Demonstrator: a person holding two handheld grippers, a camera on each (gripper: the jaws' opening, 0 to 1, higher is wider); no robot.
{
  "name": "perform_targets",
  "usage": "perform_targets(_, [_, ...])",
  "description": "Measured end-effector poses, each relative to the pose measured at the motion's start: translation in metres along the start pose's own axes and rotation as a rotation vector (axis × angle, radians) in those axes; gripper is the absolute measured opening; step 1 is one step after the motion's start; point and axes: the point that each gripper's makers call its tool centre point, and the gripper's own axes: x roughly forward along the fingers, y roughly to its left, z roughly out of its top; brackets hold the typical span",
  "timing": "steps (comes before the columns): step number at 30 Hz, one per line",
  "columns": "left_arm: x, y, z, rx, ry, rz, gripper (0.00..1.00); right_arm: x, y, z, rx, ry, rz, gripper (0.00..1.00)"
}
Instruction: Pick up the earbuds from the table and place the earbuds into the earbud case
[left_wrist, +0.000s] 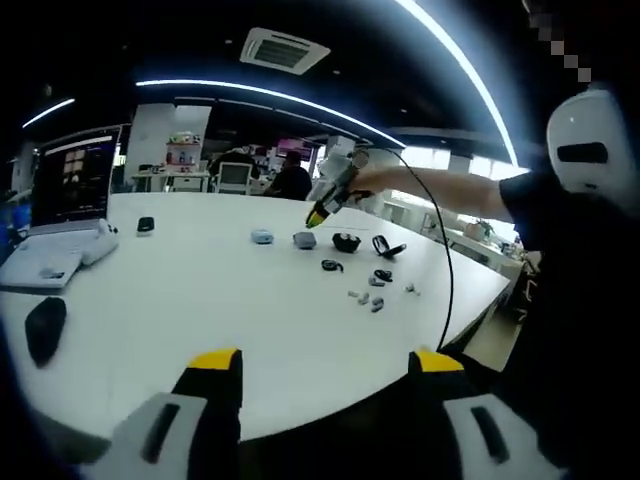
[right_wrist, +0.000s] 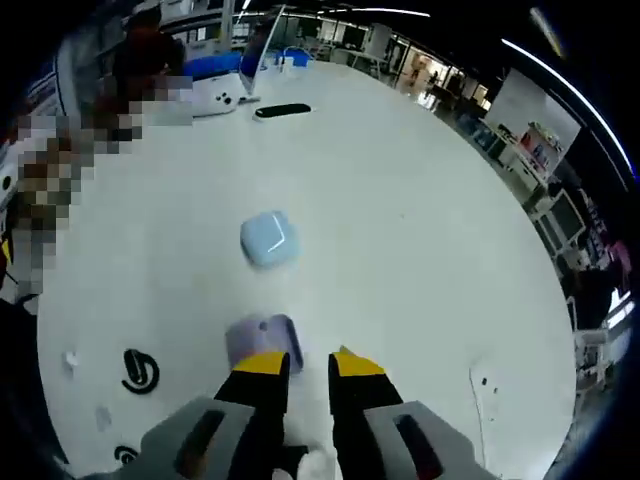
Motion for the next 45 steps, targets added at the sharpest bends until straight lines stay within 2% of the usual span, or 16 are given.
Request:
perform_targets(5, [-0.001, 0.002, -0.005, -0.021, 0.001, 0.002, 0.68, 0.011, 0.003, 0.002, -0.005, 0.03, 0.04, 0.14])
perform_targets(15, [-0.001, 0.009, -0.008, -0.035, 0.006, 0.014, 0.67, 0.028, 0.006, -0.003, -0.024, 0.092, 0.074, 0.09])
perform_targets(28, [0.005, 0.009, -0.01, -0.033, 0.021, 0.007, 0.66, 0.035, 0.005, -0.004, -0.056, 0.093, 0.08, 0.04])
perform_targets(34, [0.006, 0.006, -0.01, -0.021, 0.028, 0.004, 0.66, 0.026, 0.004, 0.001, -0.048, 0.047, 0.053, 0.02])
perform_targets(36, [0.006, 0.005, -0.01, -0.016, 0.029, 0.006, 0.66, 0.022, 0.003, 0.0, -0.087, 0.044, 0.011, 0.02])
perform_targets(41, [0.01, 0.0, -0.006, -0.005, 0.026, -0.007, 0.66, 0.011, 0.01, -0.005, -0.14, 0.038, -0.029, 0.01])
perform_targets(45, [0.015, -0.008, -0.002, 0.013, 0.028, -0.03, 0.66, -0.008, 0.015, -0.002, -0.16, -0.006, -0.061, 0.01])
